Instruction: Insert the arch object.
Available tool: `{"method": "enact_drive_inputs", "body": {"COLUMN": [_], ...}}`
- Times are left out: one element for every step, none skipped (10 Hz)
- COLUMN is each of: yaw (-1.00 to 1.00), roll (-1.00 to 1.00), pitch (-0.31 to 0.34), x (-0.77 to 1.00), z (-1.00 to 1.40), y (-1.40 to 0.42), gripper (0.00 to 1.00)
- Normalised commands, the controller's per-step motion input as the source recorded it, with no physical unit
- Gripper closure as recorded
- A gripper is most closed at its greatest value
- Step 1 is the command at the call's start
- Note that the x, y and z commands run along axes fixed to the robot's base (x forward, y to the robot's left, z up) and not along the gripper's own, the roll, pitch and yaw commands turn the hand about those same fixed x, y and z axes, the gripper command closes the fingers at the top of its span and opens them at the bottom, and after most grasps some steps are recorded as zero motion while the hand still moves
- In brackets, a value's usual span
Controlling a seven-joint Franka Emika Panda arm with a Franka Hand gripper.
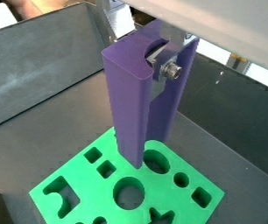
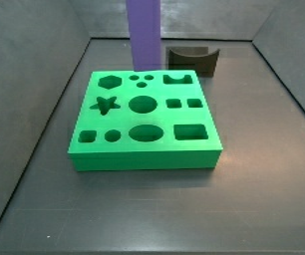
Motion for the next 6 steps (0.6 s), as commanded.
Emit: {"method": "enact_drive_inputs", "body": {"yaw": [-0.89,-0.88,-0.77,-0.72,-0.67,-0.49], "roll": [0.05,0.1,0.12,0.09,0.05,0.02], "pitch": [0.0,0.024,0.0,0.0,0.01,0.043], "x": [-0.09,0.04,0.29,0.4,0.46,0.61], "z": [-0.06,-0.27,-0.34,-0.34,-0.38,-0.28], "y": [0.05,0.09,0.19,0.24,0.31,0.44], "gripper": [1.0,1.0,1.0,1.0,1.0,1.0]}}
